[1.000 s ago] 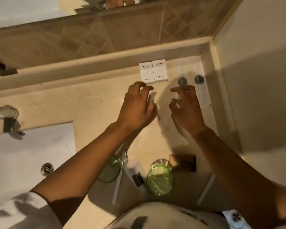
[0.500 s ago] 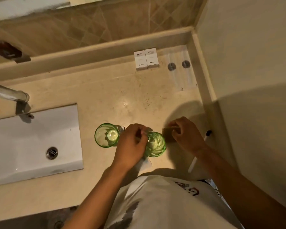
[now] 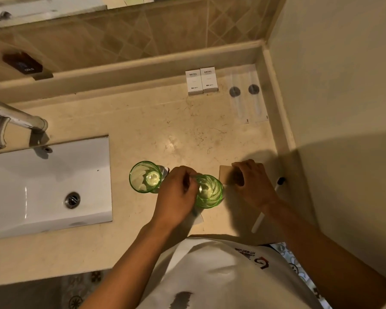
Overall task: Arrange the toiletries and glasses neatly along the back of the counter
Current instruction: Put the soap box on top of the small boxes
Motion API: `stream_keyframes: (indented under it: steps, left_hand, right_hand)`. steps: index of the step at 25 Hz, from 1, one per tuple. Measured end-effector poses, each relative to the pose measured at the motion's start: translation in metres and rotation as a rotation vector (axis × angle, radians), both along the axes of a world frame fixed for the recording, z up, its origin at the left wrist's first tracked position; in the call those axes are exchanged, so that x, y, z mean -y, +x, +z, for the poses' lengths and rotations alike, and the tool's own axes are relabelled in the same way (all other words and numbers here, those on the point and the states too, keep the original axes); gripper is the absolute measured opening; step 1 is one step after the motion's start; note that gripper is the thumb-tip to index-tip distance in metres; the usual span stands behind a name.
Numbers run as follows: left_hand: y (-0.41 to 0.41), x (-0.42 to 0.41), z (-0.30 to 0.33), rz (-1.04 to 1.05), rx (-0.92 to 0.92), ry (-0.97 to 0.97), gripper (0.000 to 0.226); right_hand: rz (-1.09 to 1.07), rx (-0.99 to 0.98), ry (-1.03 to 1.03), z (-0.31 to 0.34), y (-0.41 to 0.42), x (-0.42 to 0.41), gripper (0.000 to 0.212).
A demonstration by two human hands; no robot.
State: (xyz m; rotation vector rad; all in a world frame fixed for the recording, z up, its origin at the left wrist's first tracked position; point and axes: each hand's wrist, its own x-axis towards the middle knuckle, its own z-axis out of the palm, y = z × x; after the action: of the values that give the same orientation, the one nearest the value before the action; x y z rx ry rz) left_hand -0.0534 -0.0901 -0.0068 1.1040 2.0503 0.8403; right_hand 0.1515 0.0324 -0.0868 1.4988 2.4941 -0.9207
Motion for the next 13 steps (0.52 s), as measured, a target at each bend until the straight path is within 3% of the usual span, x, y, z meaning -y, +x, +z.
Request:
stream_keyframes:
  steps: [3,9,13]
  left_hand:
    - [-0.005,-0.028,-0.002,-0.075,-0.045,-0.007,0.014]
    - [-0.030,-0.098,-0.015,-0.304,-0.023,-0.169,0.065]
    - [-0.055,-0.133,-0.025,-0.211,0.006,-0.130,0.064]
  right_hand:
    - [-0.100,-0.080,-0.010,0.002,-0.007,-0.012,0.058]
    - [-0.067,-0.388,-0.018,0.031,-0.046,-0.055,0.070]
    - [-0.047,-0.420,-0.059,0.038,-0.077,-0.092,0.068]
